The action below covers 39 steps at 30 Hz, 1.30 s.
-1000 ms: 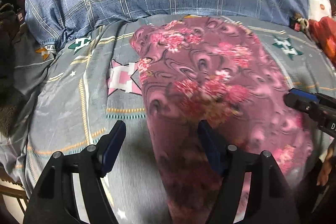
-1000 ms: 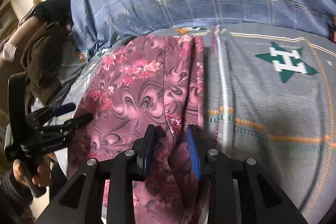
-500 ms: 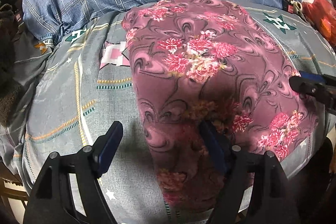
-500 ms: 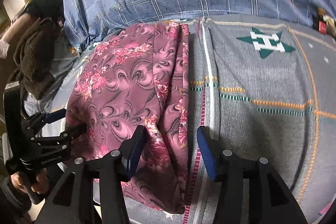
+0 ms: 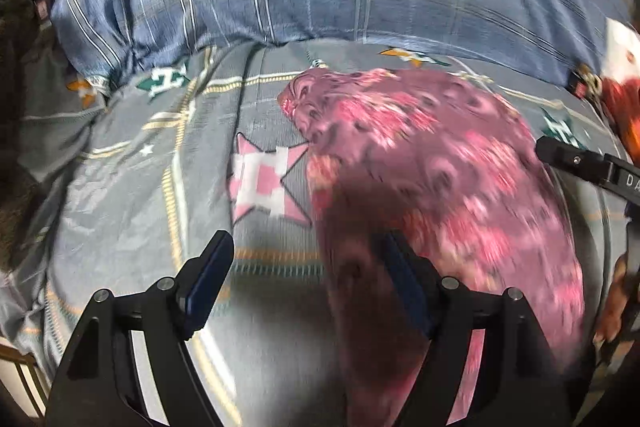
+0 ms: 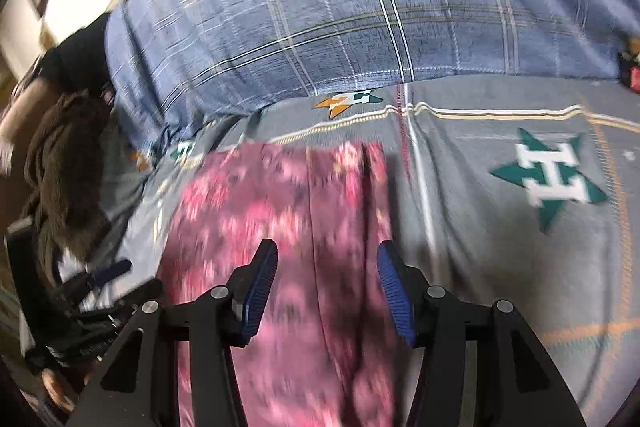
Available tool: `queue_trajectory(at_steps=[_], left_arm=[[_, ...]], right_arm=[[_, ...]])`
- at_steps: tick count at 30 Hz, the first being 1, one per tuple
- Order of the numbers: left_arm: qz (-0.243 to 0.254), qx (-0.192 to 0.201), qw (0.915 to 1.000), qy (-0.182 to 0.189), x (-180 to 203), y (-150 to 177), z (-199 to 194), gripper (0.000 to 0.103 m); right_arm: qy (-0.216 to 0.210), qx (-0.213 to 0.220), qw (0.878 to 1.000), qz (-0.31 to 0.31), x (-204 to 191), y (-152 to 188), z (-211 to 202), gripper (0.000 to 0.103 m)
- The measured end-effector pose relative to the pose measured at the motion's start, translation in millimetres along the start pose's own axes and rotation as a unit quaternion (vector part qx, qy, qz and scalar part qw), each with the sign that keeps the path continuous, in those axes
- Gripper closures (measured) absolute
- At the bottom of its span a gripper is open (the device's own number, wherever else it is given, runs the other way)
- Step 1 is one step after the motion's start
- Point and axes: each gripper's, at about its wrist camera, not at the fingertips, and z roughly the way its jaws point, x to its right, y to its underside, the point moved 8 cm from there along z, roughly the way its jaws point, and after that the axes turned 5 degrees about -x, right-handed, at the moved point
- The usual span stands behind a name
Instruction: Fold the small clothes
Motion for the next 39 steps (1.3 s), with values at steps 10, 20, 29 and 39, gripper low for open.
queue_trajectory(at_steps=[10, 20, 29, 39], left_arm=[[-0.010, -0.002, 0.9999, -0.010, 15.2, -29.1, 30.5, 0.021], [0.004, 0.015, 0.9995, -0.027, 18.3, -20.6, 15.3, 0.017], [0.022, 0.025, 0.9987, -0.038, 23.6, -6.1, 5.0, 0.018], [0.037, 0.022, 0.9982, -0.042, 19.4, 20.5, -10.0, 0.018]], right_arm=[[0.017, 0.015, 1.000, -0.007, 12.5, -29.9, 26.9, 0.099], [-0.016, 0.020, 0.998, -0.051, -9.4, 1.7, -4.2, 0.081], [0.012, 0.003, 0.997, -0.078, -11.8, 36.7, -20.6, 0.078], [0.038, -0.018, 0.997, -0.071, 0.9, 78.3, -33.2, 0.074]])
